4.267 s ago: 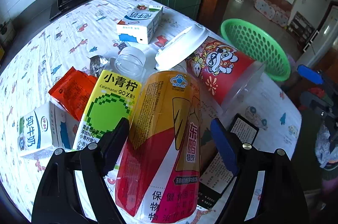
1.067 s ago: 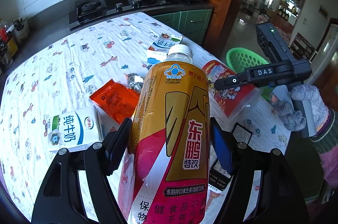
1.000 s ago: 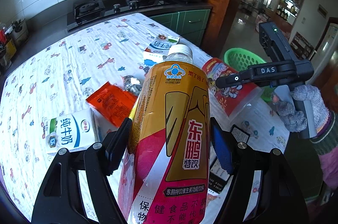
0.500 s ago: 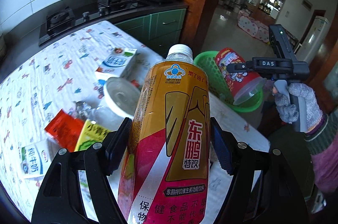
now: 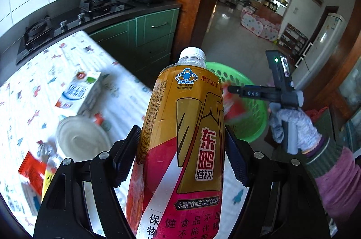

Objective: Collect trash
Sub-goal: 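Drop the red cup into the green basket with the right gripper while the left carries the bottle over it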

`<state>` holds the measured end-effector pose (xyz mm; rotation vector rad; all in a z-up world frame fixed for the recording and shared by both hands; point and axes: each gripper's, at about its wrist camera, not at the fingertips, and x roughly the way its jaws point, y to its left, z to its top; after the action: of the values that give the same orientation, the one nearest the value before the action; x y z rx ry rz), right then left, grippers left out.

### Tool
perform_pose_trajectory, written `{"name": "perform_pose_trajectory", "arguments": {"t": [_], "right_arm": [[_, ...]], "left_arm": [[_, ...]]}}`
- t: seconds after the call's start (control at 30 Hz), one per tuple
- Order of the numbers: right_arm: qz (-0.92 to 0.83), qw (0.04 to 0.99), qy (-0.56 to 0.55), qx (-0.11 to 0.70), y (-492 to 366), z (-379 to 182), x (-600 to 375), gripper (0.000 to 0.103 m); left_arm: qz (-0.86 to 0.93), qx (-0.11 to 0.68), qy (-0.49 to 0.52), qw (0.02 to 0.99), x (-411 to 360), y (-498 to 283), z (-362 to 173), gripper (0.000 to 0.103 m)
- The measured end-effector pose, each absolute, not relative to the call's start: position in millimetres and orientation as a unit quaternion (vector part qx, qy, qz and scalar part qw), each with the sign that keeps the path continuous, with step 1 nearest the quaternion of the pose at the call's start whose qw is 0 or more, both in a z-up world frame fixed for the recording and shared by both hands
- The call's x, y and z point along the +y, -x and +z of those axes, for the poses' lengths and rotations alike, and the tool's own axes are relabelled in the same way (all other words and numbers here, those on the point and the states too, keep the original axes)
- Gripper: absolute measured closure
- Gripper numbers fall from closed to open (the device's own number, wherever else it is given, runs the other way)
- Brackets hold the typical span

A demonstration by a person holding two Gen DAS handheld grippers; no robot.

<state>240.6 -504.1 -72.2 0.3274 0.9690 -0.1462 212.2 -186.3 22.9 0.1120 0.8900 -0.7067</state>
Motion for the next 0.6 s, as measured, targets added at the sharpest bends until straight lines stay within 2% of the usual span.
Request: {"name": "perform_pose_trajectory", "arguments": {"t": [0.27, 0.37, 0.6], "right_arm": [[-0.073, 0.885, -0.139, 0.439, -223.1, -66.8, -511.6, 0.031], [-0.077, 0.896, -0.124, 0.42, -209.8, -56.8, -507.0, 0.024], [-0.091, 0.915, -0.103, 0.38, -167.3, -35.4, -510.5, 0.02]], "left_arm": [[-0.355, 0.425, -0.067, 0.83, -237.5, -222.8, 18.0, 0.032], [-0.362, 0.433, -0.073, 0.822, -258.2, -225.9, 11.2, 0.032], [-0.375, 0.449, -0.1, 0.805, -309.8, -234.0, -6.6, 0.031]]}}
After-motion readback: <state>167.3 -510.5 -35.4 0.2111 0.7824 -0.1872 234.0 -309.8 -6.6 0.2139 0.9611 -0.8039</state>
